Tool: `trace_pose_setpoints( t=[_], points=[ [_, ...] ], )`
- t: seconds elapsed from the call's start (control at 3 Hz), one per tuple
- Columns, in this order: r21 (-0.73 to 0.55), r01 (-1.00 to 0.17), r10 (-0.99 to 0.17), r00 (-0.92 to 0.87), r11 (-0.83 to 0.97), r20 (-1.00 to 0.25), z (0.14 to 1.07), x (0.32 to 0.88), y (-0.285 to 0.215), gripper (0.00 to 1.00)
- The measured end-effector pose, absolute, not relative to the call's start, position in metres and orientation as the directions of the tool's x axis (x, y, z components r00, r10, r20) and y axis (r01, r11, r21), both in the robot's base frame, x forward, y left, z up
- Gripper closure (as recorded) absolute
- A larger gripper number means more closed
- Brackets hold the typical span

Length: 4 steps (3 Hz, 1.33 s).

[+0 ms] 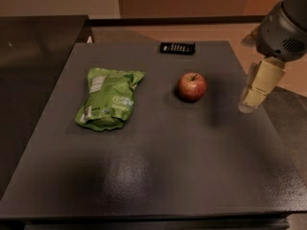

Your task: Move apple near green rice chip bag

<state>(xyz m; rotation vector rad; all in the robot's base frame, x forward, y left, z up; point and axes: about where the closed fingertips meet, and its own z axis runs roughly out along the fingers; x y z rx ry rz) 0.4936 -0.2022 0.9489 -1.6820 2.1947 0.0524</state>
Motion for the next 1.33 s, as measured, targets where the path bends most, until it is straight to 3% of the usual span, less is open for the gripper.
trace_pose_setpoints(
  t=[1.33],
  points=[
    [-0.137,-0.965,-0.908,-0.157,0.225,-0.389,0.898,0.557,-0.149,0.0]
  ],
)
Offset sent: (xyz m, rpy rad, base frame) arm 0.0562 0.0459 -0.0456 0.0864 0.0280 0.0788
